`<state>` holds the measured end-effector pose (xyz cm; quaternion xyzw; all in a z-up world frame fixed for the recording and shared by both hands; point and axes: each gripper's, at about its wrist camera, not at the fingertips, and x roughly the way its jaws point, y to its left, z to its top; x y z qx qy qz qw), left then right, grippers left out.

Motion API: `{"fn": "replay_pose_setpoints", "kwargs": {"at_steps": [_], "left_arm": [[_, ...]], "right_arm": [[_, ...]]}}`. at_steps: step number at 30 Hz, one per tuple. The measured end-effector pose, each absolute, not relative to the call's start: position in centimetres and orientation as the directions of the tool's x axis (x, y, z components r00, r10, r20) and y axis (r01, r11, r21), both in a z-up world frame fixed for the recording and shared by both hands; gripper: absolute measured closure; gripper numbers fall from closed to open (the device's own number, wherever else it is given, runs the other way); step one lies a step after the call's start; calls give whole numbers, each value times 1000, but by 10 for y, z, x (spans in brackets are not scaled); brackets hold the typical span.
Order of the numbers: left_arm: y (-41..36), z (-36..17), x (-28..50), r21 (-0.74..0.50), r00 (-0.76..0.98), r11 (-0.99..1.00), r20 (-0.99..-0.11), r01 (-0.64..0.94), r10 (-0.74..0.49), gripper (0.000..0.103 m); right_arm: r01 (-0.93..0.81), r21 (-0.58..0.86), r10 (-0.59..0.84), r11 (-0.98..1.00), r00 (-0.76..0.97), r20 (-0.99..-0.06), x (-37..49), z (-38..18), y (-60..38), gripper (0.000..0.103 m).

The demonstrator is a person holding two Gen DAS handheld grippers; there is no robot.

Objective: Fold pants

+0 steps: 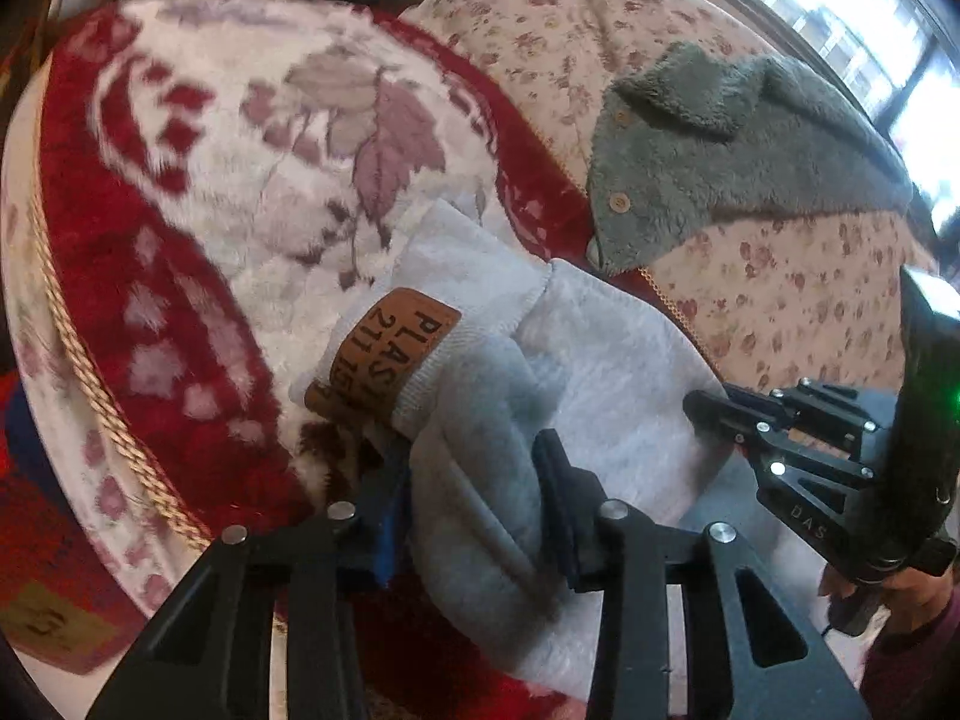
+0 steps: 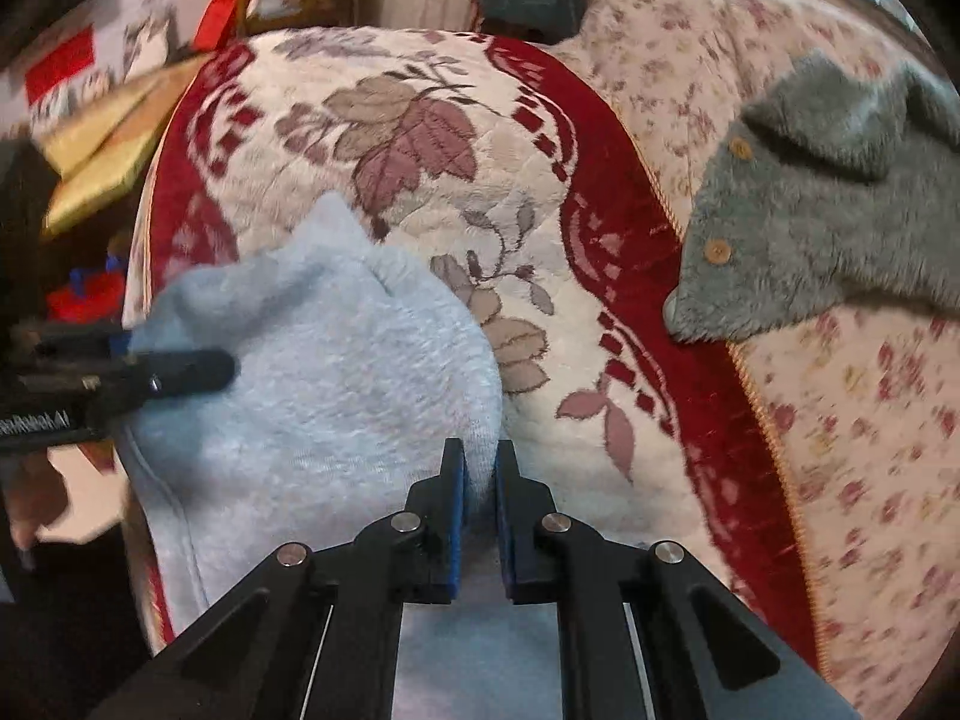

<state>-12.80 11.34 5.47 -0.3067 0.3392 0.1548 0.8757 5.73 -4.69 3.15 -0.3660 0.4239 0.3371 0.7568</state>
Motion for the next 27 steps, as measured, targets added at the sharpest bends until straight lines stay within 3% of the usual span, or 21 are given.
{"fn": "replay_pose_setpoints", "kwargs": {"at_steps": [7,11,15,21,25,27], "left_arm": [[103,79,-140,-374,766,794,-620,-479,169,55],[95,80,-142,-364,763,804,-626,-470,163,54],[100,71,-145,-395,748,783,-651,-480,130,54],[123,57,-154,-413,716,740,-686,-530,131,50],[130,49,-154,-368,680,754,-720,-544,139,42],[133,44,-154,-363,668,757,-733,-544,128,42]], "right_arm": [[-807,-238,276,540,437,-856,44,64,-64,94],[-801,-257,260,541,449,-855,45,69,-62,94],[-804,-322,194,500,466,-863,47,49,-47,94],[-836,-339,67,432,405,-912,55,-25,-31,93],[-815,-273,154,511,400,-904,58,-10,-42,88],[-791,-204,208,577,384,-900,59,8,-53,73]]}}
